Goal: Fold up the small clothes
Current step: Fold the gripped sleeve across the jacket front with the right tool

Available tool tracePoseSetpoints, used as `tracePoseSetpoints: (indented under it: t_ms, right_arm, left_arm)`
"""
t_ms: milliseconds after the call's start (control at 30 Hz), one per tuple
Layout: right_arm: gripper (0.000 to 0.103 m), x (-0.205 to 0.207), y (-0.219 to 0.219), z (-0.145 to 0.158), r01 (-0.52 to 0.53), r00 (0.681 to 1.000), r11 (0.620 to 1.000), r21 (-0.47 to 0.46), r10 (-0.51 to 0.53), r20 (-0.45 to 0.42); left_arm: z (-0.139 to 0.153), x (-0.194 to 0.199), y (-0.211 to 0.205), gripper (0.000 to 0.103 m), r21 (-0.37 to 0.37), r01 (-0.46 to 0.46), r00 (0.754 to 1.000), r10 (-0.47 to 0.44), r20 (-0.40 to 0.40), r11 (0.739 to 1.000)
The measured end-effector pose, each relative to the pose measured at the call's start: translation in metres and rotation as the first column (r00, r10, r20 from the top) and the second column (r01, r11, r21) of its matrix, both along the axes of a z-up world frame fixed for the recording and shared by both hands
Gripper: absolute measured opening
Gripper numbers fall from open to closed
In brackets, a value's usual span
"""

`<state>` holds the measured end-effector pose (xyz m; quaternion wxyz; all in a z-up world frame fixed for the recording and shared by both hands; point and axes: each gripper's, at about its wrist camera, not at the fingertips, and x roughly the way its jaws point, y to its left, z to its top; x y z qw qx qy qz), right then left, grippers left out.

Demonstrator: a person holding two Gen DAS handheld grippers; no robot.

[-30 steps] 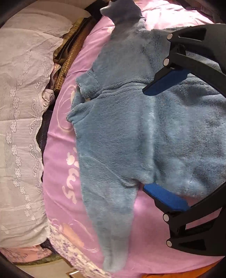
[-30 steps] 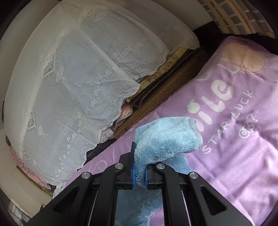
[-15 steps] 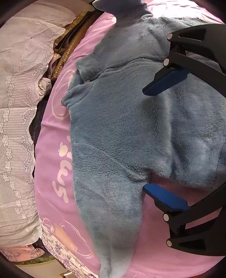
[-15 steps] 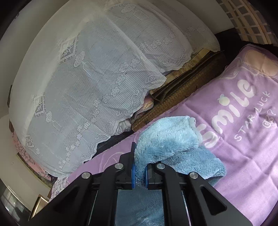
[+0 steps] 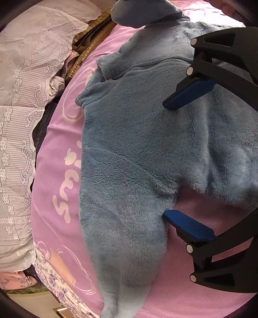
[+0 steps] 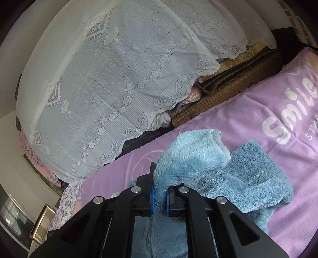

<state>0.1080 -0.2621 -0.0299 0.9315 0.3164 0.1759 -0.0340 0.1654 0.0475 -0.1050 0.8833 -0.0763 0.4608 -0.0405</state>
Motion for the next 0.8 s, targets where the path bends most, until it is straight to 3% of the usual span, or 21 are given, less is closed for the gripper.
tracePoseSetpoints:
  t_ms: [333, 467, 533, 667, 800]
  right_arm:
    - [0.009, 0.020, 0.058, -0.018, -0.135, 0.989, 0.986, -0.102, 0.127, -0.078]
    - [0.011, 0.029, 0.085, -0.032, -0.218, 0.968, 0.961, -0.169, 0.191, -0.162]
    - [0.013, 0.038, 0.099, -0.042, -0.282, 0.941, 0.941, -0.187, 0.234, -0.244]
    - [0.039, 0.050, 0.126, -0.069, -0.416, 0.857, 0.884, -0.213, 0.303, -0.416]
    - [0.043, 0.043, 0.122, -0.067, -0.422, 0.854, 0.888, -0.184, 0.320, -0.411]
  left_arm:
    - [0.001, 0.003, 0.005, 0.099, -0.013, -0.022, 1.000, 0.022, 0.004, 1.000]
    - [-0.002, 0.005, 0.009, 0.099, -0.018, -0.031, 0.999, 0.031, -0.008, 0.999]
    - [-0.003, 0.006, 0.009, 0.099, -0.013, -0.033, 0.999, 0.033, -0.015, 0.999]
    - [-0.006, 0.006, 0.007, 0.099, 0.010, -0.034, 0.999, 0.034, -0.017, 0.999]
    - [-0.010, 0.008, 0.009, 0.099, 0.012, -0.035, 0.999, 0.035, -0.031, 0.999]
